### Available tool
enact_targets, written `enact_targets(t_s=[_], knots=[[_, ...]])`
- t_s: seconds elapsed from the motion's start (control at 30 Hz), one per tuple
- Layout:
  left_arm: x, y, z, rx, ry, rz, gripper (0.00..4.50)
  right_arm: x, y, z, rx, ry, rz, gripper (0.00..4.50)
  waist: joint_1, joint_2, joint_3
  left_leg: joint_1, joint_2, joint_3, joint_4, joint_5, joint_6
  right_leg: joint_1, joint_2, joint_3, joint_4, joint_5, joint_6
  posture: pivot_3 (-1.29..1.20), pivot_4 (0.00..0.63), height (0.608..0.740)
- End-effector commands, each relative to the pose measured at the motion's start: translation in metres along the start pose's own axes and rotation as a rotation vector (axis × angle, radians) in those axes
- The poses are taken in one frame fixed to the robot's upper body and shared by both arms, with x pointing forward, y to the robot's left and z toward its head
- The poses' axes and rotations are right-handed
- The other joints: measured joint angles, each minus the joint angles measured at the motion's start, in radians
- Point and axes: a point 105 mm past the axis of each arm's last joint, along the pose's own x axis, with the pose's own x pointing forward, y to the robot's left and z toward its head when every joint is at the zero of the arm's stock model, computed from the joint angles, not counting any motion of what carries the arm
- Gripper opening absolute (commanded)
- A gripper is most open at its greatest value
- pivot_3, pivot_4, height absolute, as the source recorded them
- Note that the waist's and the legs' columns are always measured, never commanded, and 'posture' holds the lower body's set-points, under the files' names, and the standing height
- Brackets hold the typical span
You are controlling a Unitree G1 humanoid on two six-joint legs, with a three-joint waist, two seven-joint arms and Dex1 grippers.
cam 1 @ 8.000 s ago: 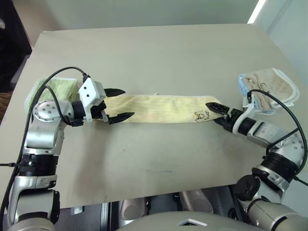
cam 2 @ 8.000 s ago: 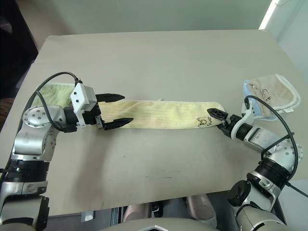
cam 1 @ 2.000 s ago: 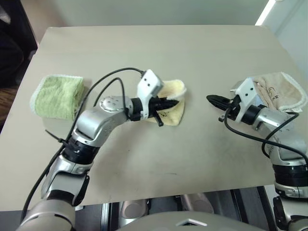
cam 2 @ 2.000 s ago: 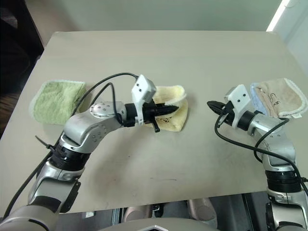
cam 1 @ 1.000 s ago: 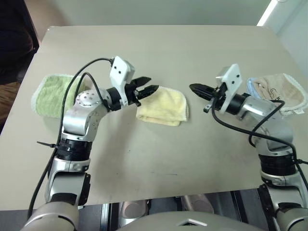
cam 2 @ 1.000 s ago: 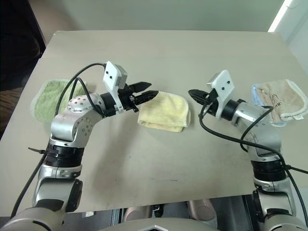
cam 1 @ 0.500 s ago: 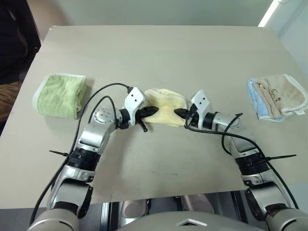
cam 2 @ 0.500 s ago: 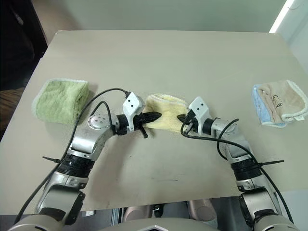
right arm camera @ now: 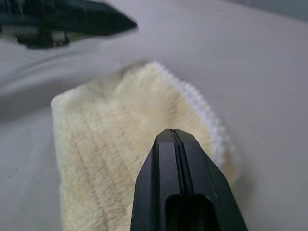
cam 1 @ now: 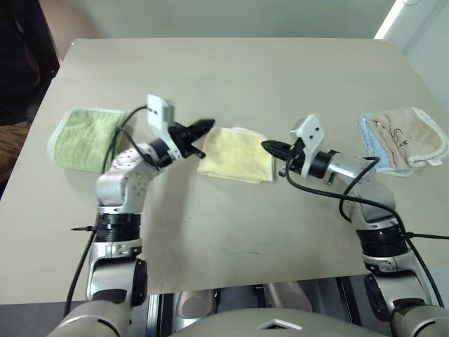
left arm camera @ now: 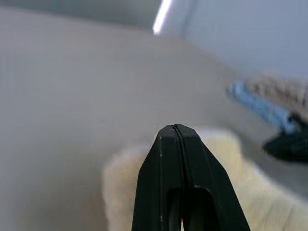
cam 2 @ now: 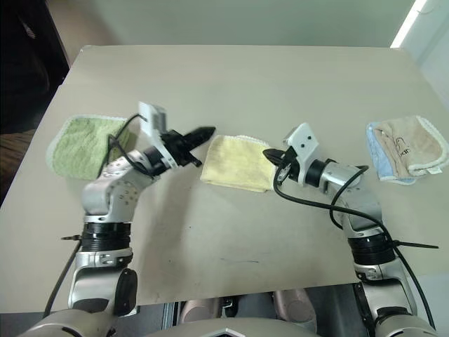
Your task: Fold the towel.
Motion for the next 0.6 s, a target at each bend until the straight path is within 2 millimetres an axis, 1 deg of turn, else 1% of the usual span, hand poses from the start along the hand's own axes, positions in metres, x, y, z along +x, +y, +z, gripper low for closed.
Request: enact_targets(t_s=[0.03, 0.1, 0.17, 0.2, 0.33, 0.4, 0.47, 0.5, 0.53, 0.57, 0.6], knots=[[-0.017, 0.008, 0.014, -0.035, -0.021, 0.016, 0.04, -0.013, -0.004, 0.023, -0.052, -0.060, -0.008, 0.00, 0.000, 0.000, 0.000, 0.000, 0.000, 0.000, 0.000, 0.000, 0.000, 0.000, 0.000, 0.000, 0.000, 0.000, 0.001, 0.00, 0.150, 0.739], [-0.029, 0.020, 0.009, -0.055, 0.028, 0.055, 0.04, -0.019, -0.010, 0.029, -0.073, -0.066, -0.031, 0.00, -0.002, 0.000, 0.000, 0.000, 0.000, 0.000, 0.000, 0.000, 0.000, -0.001, 0.000, 0.000, 0.000, 0.002, 0.004, 0.00, 0.150, 0.739], [-0.034, 0.026, 0.004, -0.119, 0.059, 0.071, 0.41, -0.021, -0.013, 0.030, -0.077, -0.066, -0.045, 0.00, -0.002, 0.000, 0.000, 0.000, 0.000, 0.000, -0.001, 0.001, -0.001, -0.001, 0.000, 0.000, 0.000, 0.002, 0.004, 0.00, 0.150, 0.739], [-0.036, 0.025, 0.003, -0.157, 0.070, 0.052, 0.59, -0.021, -0.014, 0.030, -0.078, -0.066, -0.049, 0.00, -0.002, 0.000, 0.000, 0.000, 0.000, 0.000, -0.001, 0.001, -0.001, -0.001, 0.000, 0.000, 0.000, 0.002, 0.004, 0.00, 0.150, 0.739], [-0.045, 0.024, -0.007, -0.232, 0.138, 0.008, 2.02, -0.020, -0.014, 0.030, -0.082, -0.065, -0.050, 0.00, -0.001, 0.000, 0.000, 0.000, 0.000, 0.000, -0.001, 0.001, -0.001, -0.001, 0.000, 0.000, 0.000, 0.001, 0.002, 0.00, 0.150, 0.739], [-0.047, 0.025, -0.009, -0.248, 0.157, 0.001, 2.82, -0.020, -0.013, 0.030, -0.082, -0.065, -0.050, 0.00, -0.001, 0.000, 0.000, 0.000, 0.000, 0.000, 0.000, 0.001, -0.001, -0.001, 0.000, 0.000, 0.000, 0.000, 0.000, 0.00, 0.150, 0.739], [-0.046, 0.021, -0.013, -0.288, 0.189, -0.030, 3.51, -0.019, -0.013, 0.029, -0.082, -0.064, -0.048, 0.00, -0.001, 0.000, 0.000, 0.000, 0.000, 0.000, 0.000, 0.001, -0.001, -0.001, 0.000, 0.000, 0.000, -0.001, 0.000, 0.00, 0.150, 0.739], [-0.046, 0.019, -0.017, -0.305, 0.206, -0.045, 3.87, -0.019, -0.012, 0.029, -0.082, -0.064, -0.047, 0.00, 0.000, 0.000, 0.000, 0.000, 0.000, 0.000, 0.000, 0.001, -0.001, -0.001, 0.000, 0.000, 0.000, -0.001, 0.000, 0.00, 0.150, 0.739], [-0.044, 0.014, -0.027, -0.314, 0.260, -0.071, 4.24, -0.019, -0.012, 0.029, -0.082, -0.067, -0.047, 0.00, 0.000, 0.000, 0.000, 0.000, 0.000, 0.000, 0.000, 0.001, -0.001, -0.001, 0.000, 0.000, 0.000, -0.001, 0.000, 0.00, 0.150, 0.739], [-0.044, 0.009, -0.035, -0.318, 0.299, -0.096, 4.47, -0.019, -0.012, 0.030, -0.082, -0.070, -0.047, 0.00, 0.000, 0.000, 0.000, 0.000, 0.000, 0.000, 0.000, 0.001, -0.001, -0.001, 0.000, 0.000, 0.000, -0.001, 0.000, 0.00, 0.150, 0.739], [-0.043, 0.005, -0.041, -0.323, 0.329, -0.120, 4.47, -0.018, -0.012, 0.030, -0.082, -0.072, -0.049, 0.00, 0.000, 0.000, 0.000, 0.000, 0.000, 0.000, 0.000, 0.001, -0.001, -0.001, 0.000, 0.000, 0.000, -0.001, 0.000, 0.00, 0.150, 0.739]])
